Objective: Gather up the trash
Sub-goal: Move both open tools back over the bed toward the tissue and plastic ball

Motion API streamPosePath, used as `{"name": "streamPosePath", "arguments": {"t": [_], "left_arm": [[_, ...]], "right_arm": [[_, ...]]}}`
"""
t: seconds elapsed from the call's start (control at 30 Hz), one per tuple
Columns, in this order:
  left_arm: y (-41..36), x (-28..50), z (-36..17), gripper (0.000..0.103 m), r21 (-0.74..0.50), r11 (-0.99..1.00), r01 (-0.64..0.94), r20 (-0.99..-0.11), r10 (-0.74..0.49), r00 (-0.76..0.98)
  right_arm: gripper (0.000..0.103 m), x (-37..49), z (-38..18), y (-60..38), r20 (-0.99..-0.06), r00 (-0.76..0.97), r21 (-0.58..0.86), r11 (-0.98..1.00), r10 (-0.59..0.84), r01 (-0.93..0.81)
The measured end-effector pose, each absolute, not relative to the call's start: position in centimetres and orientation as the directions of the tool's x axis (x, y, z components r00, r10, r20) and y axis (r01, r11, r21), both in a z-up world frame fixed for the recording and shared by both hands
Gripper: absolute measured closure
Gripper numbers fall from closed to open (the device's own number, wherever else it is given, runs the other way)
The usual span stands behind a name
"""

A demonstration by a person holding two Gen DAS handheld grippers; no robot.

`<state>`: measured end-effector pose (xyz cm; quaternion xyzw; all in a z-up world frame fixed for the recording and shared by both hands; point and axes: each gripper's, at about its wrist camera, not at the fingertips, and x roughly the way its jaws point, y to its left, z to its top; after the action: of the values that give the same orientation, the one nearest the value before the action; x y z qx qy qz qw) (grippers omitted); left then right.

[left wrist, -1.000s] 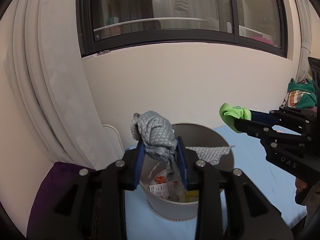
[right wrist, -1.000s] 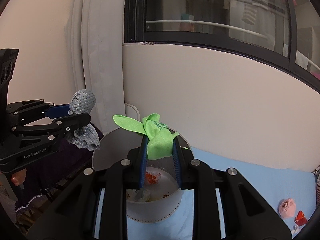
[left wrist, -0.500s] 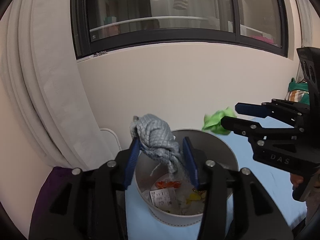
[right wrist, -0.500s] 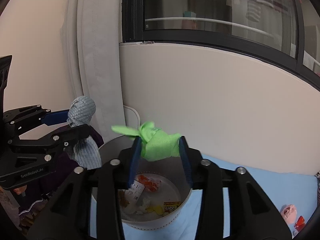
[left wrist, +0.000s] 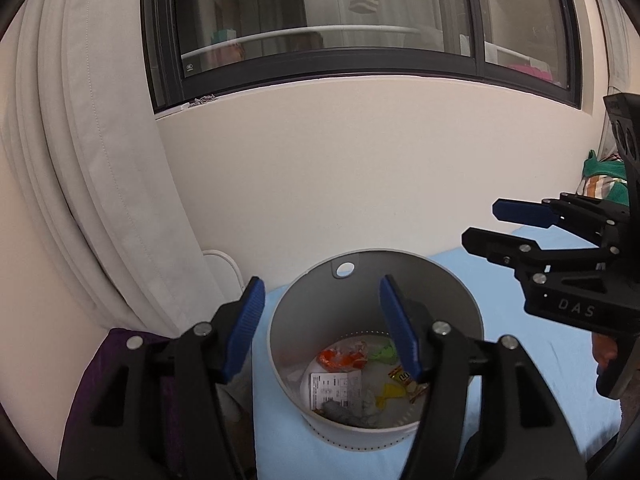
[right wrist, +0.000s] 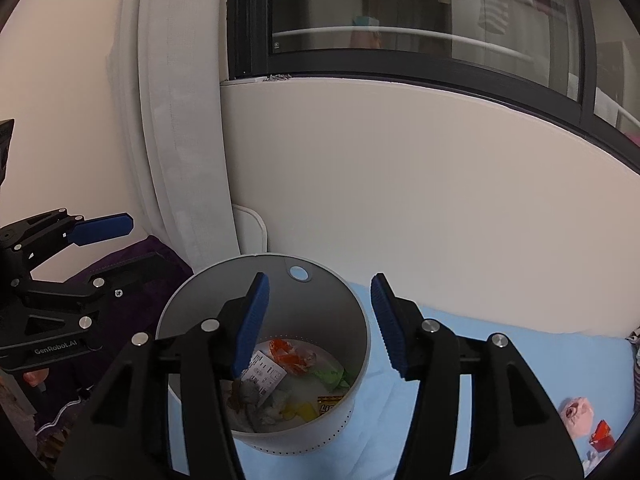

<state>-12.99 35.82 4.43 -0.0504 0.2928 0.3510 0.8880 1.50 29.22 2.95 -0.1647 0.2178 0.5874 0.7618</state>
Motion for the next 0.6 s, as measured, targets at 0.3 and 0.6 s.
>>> {"name": "streamPosePath", "arguments": {"t": [0.3,0.6], "left_arm": [[34.3,-12.0,3.6,0.036,0.153,0.745,-0.65,-0.554,0.609,0.568],[30.7,-7.9,2.6,0.036,0.145,0.826,-0.545,-0.561,0.522,0.642]], "right_arm": [[0.052,1.8,2.0,27.3,-0.537,0.25,-0.002,0.296,0.806,-0.955],[0.052,4.3,0.6,22.7,-0.552,0.347,-0.002,0.414,0.759,-0.91]]}}
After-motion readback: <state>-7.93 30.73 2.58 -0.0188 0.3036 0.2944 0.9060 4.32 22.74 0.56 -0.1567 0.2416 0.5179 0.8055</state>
